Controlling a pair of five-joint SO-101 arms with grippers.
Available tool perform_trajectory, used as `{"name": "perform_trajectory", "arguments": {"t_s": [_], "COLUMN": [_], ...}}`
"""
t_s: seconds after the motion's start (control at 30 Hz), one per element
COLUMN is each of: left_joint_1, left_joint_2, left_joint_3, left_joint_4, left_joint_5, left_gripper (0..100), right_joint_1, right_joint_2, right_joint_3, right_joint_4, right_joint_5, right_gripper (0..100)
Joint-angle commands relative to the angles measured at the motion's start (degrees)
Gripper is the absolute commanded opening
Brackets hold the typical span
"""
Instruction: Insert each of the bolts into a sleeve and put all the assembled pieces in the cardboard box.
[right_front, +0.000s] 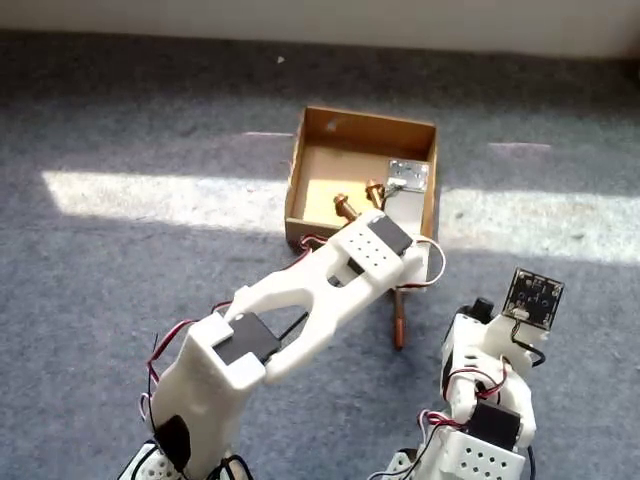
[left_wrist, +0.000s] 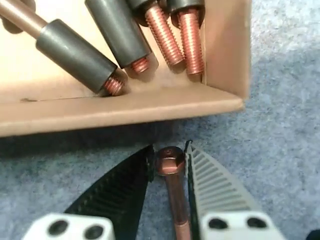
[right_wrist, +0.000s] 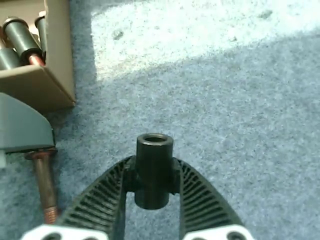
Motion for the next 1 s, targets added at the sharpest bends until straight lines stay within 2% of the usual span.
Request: {"name": "perform_trajectory", "arguments": {"t_s": [0.0,0.23,0.5,0.63,0.97], "left_joint_1": [1.45,4.53,4.79,4.53,3.21], "left_joint_2": [-3.91,-6.11,-5.58,-5.58,-4.79], "left_joint_3": [-1.71,-1.10,0.22,1.71,3.30], "left_joint_4": [3.52,6.24,6.68,6.68,6.24], "left_joint_5": [0.79,0.79,1.05,5.19,5.27], "left_gripper": [13,12,12,12,13], "right_joint_1": [0.75,0.84,0.84,0.84,0.84], "right_joint_2": [-0.92,-0.92,-0.92,-0.92,-0.92], "right_joint_3": [7.69,7.69,7.60,7.60,7.60], "right_joint_4": [-1.01,-1.01,-1.01,-1.01,-1.01], "right_joint_5": [-0.44,-0.44,-0.44,-0.44,-0.35], "right_gripper": [0.5,0.5,0.5,0.5,0.5]}}
